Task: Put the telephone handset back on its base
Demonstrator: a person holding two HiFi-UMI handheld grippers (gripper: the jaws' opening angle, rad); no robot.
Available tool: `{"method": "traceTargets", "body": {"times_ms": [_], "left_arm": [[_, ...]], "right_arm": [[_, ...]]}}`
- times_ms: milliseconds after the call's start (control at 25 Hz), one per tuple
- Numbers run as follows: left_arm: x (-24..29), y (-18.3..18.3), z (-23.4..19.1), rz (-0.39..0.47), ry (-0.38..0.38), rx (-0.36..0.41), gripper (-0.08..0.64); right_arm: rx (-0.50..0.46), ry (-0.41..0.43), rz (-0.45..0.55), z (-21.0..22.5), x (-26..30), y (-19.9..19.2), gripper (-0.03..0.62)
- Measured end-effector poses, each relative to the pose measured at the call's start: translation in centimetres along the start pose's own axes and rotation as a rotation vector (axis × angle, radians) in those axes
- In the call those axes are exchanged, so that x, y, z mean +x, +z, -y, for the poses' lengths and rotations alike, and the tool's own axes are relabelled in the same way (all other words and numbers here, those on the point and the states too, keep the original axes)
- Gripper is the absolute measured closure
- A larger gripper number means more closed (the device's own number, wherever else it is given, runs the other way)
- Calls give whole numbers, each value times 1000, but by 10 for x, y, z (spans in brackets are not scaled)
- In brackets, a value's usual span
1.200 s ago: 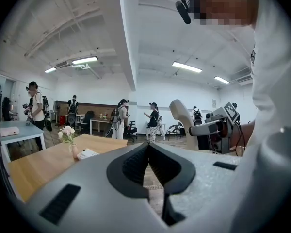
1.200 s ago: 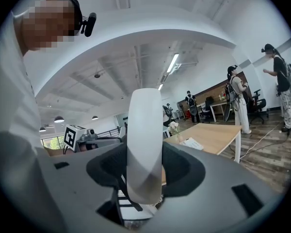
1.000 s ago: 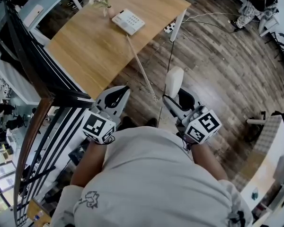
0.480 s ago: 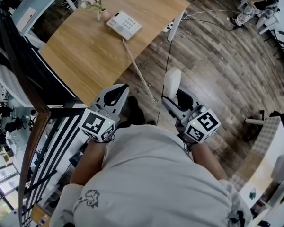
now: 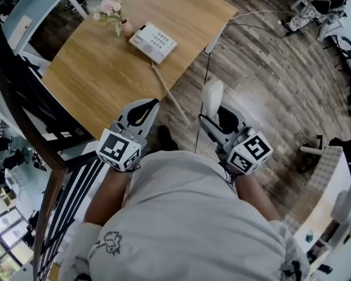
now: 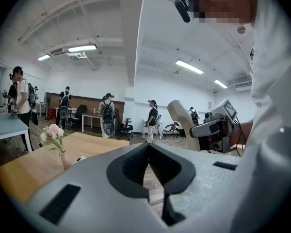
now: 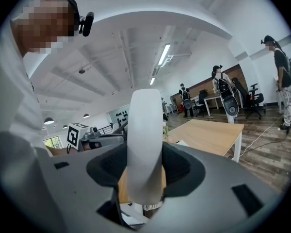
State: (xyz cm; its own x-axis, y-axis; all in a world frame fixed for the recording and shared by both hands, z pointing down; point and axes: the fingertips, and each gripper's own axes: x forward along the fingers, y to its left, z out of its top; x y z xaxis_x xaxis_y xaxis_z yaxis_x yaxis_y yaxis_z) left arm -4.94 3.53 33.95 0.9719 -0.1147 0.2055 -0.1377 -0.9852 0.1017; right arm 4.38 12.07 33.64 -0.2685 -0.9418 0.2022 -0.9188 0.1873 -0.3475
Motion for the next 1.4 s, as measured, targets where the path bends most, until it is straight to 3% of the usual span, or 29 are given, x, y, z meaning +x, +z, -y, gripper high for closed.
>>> {"method": "traceTargets", "body": {"times_ms": [360,760,1080,1400], "left_arm": [[5,0,-77,6,9,-41,554],[2,1,-107,7,40,-55,554],[7,0,-115,2,160,-65,554],[42,12,-123,9,320,-90,554]], "right_arm": [[6,-20,-42,21,67,12,368],[-13,-7,-67,36,97,25,368],[-33,104,-81,59,119,34,368],[-48,269,-125,104,146,55,368]]}}
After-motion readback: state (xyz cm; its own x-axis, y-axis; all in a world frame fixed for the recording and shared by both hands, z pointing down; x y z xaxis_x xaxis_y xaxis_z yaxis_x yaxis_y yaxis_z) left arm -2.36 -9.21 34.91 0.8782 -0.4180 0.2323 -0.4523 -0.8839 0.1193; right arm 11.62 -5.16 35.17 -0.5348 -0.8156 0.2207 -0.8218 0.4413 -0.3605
